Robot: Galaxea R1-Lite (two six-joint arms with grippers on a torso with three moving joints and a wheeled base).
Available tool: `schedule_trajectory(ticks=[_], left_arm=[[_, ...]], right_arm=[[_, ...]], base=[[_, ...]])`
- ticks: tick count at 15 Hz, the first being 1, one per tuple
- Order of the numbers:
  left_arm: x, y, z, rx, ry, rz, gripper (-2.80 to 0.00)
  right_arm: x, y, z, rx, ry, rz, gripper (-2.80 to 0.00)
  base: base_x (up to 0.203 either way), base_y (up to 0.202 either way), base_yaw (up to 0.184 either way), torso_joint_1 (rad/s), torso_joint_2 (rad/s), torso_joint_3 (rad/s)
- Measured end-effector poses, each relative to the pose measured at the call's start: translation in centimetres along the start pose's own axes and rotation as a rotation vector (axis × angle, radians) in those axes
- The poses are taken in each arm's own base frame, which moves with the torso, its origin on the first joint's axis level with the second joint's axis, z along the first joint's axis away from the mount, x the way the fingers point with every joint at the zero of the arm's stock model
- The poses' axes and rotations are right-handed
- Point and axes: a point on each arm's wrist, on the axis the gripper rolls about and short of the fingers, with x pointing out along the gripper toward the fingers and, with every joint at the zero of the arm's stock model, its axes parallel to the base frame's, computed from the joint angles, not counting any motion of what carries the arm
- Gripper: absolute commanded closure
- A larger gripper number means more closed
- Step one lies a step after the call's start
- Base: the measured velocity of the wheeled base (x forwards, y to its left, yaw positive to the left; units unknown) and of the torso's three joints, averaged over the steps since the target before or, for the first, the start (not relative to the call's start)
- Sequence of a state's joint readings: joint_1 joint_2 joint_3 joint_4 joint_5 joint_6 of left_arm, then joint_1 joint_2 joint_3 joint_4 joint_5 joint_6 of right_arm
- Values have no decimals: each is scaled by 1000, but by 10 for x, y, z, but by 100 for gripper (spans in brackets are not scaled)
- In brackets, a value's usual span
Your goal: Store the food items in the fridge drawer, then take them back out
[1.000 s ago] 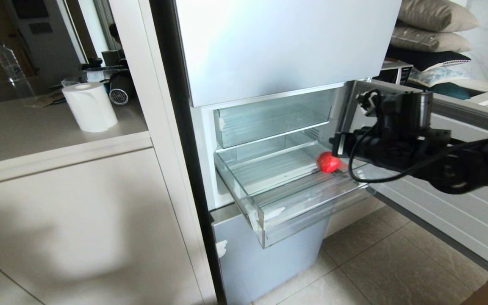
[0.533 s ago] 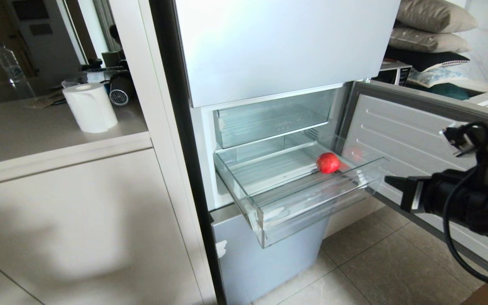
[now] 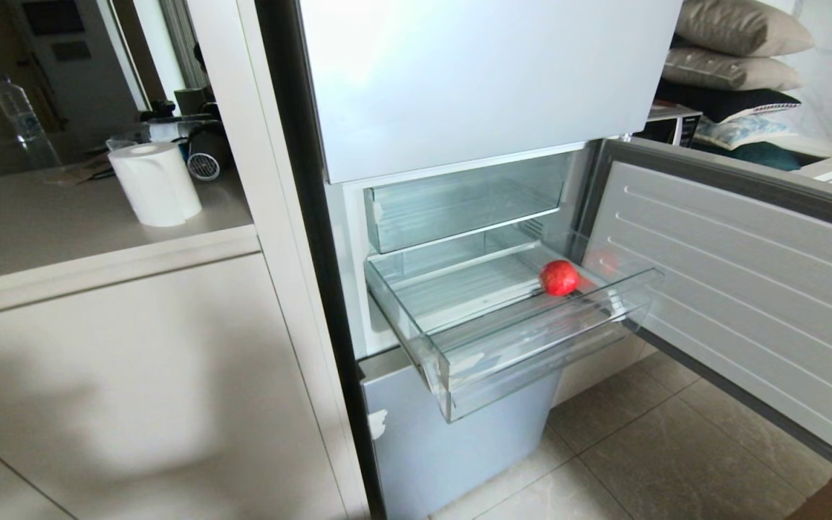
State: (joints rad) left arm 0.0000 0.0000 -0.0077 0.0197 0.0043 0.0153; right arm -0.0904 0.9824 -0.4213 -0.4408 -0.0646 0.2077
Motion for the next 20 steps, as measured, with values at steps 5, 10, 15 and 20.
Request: schedule_trajectory(ticks=[5, 10, 15, 20], left_arm=[[0, 0, 0, 0, 0, 0, 0], [0, 0, 0, 0, 0, 0, 0], [0, 0, 0, 0, 0, 0, 0], [0, 0, 0, 0, 0, 0, 0]], right_arm=[[-60, -45, 2, 110, -191, -523, 0], [-82, -70, -16, 227, -246, -912, -280], [-61, -119, -21, 317, -133, -988, -280], [-30, -180, -35, 374, -18, -1008, -280]], base=[[0, 0, 0, 0, 0, 0], [0, 0, 0, 0, 0, 0], [0, 0, 0, 0, 0, 0], [0, 0, 0, 0, 0, 0]])
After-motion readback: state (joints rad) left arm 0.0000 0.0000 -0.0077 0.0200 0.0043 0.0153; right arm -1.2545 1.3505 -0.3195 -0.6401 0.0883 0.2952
